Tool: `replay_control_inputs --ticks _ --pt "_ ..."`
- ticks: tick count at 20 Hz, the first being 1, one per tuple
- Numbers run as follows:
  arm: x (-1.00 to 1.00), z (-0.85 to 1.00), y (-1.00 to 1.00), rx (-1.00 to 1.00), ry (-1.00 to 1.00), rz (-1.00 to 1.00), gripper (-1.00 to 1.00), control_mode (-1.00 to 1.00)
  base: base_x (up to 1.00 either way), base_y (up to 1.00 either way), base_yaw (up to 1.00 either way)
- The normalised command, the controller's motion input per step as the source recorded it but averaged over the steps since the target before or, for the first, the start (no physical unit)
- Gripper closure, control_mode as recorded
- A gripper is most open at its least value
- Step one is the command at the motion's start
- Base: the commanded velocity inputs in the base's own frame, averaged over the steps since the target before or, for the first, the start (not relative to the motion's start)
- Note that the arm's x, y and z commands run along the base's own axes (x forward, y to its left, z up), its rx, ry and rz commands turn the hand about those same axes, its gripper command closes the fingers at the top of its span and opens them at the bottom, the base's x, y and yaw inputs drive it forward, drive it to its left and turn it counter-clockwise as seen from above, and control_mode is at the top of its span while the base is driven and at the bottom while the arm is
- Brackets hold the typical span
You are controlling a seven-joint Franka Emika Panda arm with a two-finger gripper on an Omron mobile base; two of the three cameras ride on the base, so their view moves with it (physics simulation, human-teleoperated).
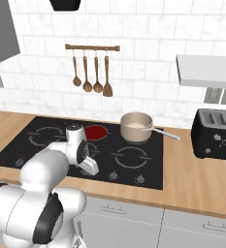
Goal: Turn off the rear center burner of the stove.
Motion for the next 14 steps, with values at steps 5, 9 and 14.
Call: replay_control_inputs --ticks 5,9,14 --pt "0.03 -0.15 0.0 0.0 0.0 0.01 -1.0 -1.0 0.0 0.0 0.0" --pt "0.0 -0.18 0.0 0.0 0.0 0.0 -1.0 -1.0 0.0 0.0 0.0" --pt "0.0 -0.17 0.0 0.0 0.0 0.0 -1.0 -1.0 0.0 0.0 0.0"
